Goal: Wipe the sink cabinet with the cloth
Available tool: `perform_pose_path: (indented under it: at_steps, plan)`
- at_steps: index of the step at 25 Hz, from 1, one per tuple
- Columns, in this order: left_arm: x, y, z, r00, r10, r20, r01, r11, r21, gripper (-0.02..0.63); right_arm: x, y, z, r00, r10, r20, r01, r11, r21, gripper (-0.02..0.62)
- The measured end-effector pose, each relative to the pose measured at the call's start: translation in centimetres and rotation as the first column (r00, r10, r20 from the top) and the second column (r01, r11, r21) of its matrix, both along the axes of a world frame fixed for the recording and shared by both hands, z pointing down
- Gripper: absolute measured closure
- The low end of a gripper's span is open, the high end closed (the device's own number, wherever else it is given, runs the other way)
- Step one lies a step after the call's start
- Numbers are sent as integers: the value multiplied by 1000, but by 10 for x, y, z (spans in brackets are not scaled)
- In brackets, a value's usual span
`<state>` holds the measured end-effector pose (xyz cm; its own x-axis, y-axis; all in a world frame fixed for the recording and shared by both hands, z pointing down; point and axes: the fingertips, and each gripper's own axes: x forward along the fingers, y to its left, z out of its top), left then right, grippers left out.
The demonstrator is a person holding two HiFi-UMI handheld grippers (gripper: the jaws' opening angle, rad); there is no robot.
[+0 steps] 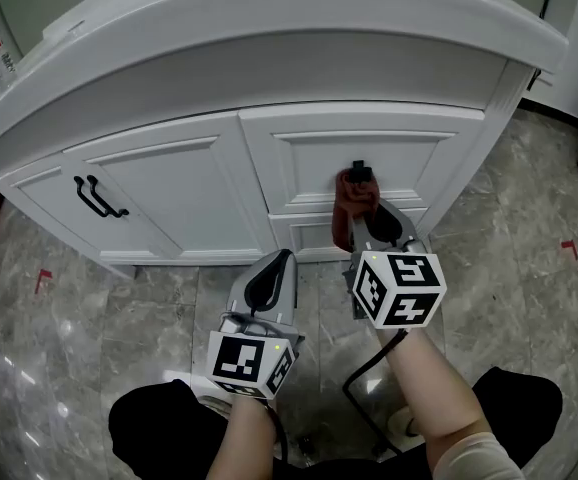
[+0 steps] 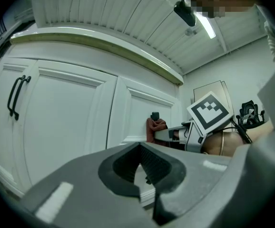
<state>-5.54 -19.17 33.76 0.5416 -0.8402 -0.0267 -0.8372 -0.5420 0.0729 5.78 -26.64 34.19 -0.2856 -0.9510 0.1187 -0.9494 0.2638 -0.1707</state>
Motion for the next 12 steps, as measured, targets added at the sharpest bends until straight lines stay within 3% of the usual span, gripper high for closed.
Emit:
perform_pose_path:
  at_steps: [12]
  plan:
    - [56,-2,9,997,75,32,-75,997,-1,606,86,6,-2,995,103,9,-103,995,-7,514]
